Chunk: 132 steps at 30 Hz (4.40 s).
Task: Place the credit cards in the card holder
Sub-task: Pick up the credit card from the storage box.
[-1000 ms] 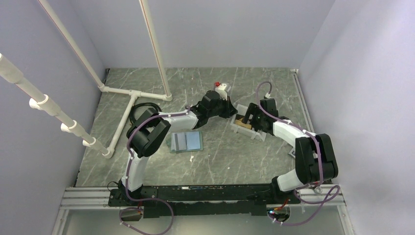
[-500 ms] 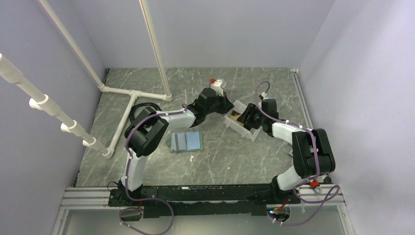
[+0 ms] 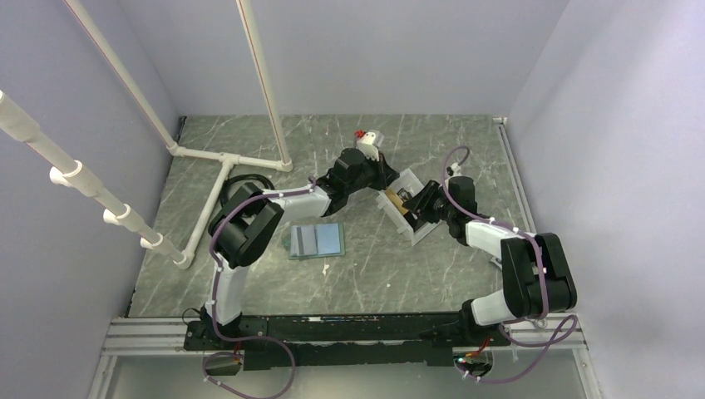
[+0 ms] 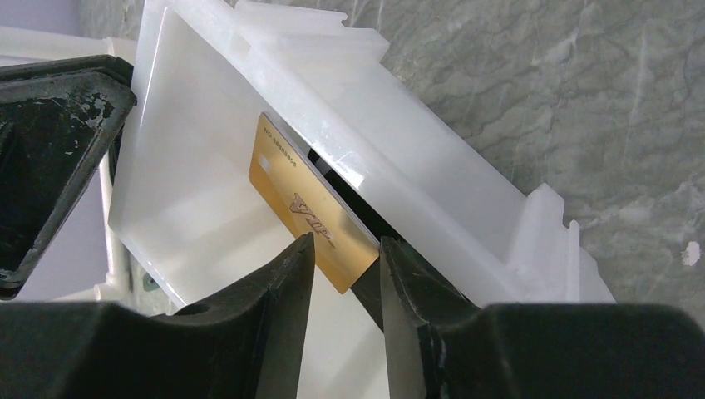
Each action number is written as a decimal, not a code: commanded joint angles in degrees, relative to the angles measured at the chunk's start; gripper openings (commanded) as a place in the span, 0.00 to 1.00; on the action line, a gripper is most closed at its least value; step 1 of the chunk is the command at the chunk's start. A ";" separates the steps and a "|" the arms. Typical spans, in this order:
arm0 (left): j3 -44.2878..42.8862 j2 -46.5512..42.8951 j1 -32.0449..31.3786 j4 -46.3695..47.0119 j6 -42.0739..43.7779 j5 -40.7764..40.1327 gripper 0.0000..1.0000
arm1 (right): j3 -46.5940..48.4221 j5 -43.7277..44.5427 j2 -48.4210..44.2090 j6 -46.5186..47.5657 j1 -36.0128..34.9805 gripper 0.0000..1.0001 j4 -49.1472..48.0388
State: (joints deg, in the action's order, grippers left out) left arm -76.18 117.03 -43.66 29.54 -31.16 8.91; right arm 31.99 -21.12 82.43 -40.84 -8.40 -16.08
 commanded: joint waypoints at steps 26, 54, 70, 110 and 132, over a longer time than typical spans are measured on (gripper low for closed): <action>1.00 1.10 -2.57 0.16 -4.18 5.18 0.00 | -0.53 -9.50 -0.03 -8.27 0.09 0.27 -8.71; -6.30 -3.24 -0.33 -20.51 -2.82 7.46 0.33 | 8.07 -14.08 10.10 -8.90 1.81 0.23 2.02; 2.50 -9.99 4.02 -34.01 -12.73 2.45 0.51 | 11.75 -16.75 11.78 -13.51 1.81 0.31 9.40; 6.05 -4.32 1.36 -23.61 -19.64 4.28 0.31 | 20.82 -8.85 13.90 -33.25 -4.87 0.20 35.57; 7.79 -4.53 0.92 -20.35 -23.15 5.24 0.45 | 22.49 3.08 13.84 -23.80 -2.74 0.00 45.00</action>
State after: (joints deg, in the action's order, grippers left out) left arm -69.34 111.37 -41.74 7.18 -51.57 10.09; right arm 52.90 -26.61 93.76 -72.90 -12.69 19.97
